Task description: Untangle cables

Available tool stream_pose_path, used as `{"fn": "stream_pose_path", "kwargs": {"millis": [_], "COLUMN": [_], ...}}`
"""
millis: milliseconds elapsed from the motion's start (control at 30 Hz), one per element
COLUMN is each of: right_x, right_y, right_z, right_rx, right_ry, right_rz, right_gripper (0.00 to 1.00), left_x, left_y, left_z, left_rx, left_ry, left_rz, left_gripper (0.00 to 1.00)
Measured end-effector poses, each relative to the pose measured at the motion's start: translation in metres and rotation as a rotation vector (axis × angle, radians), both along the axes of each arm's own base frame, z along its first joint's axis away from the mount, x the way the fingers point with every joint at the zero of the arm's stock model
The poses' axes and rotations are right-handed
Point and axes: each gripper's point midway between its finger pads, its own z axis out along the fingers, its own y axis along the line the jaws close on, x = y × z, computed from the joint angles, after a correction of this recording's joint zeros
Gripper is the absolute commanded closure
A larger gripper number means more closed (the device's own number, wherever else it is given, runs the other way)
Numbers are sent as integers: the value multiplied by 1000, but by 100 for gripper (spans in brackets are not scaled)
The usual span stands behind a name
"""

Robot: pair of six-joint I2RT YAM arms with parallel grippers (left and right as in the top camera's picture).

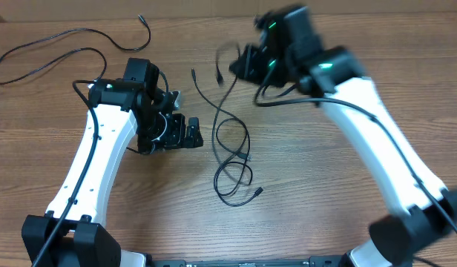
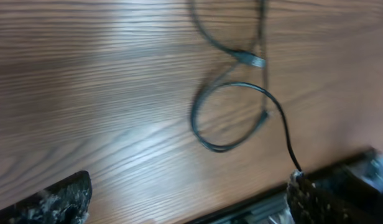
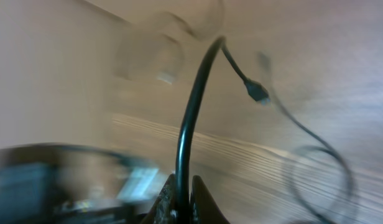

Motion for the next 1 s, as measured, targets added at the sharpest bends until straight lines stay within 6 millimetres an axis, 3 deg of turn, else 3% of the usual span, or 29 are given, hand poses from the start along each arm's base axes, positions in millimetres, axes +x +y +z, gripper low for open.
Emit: {"fn": "stream_pose_path", "kwargs": {"millis": [67, 100, 133, 200, 400, 667, 767, 833, 967, 1000], "right_x": [-16, -24, -33, -47, -47, -41, -44, -45, -45, -45], "right_y": [-14, -22, -29, -39, -52, -51, -49, -48, -47, -47], "right_z": [67, 88, 106, 121, 112, 122, 123, 123, 123, 123], "right_rx": [137, 181, 219, 253, 265, 377, 396, 402, 405, 405], "right_ry": [-60, -78, -89, -85, 18, 109, 135, 143, 148, 148], "right_rz": [-21, -33, -46, -68, -177, -268, -257, -256, -254, -253], "right_gripper": [96, 96, 96, 96, 96, 96, 96, 96, 96, 96], "left_x": [-3, -4, -7, -16, -38, -39, -31, -32, -33, -33], "left_y": [-16, -21, -30, -48, -68, -81, -82, -84, -86, -86], "left_z": [8, 11, 16, 31, 72, 88, 89, 90, 91, 90], "left_rx": [-100, -136, -198, -341, -643, -755, -758, -765, -768, -767], "left_ry": [-11, -16, -26, -40, -96, -236, -291, -293, -288, -289], "left_rz": [-63, -86, -125, -210, -351, -481, -500, -503, -507, -508], "left_gripper": [0, 0, 0, 0, 0, 0, 32, 34, 59, 60]}}
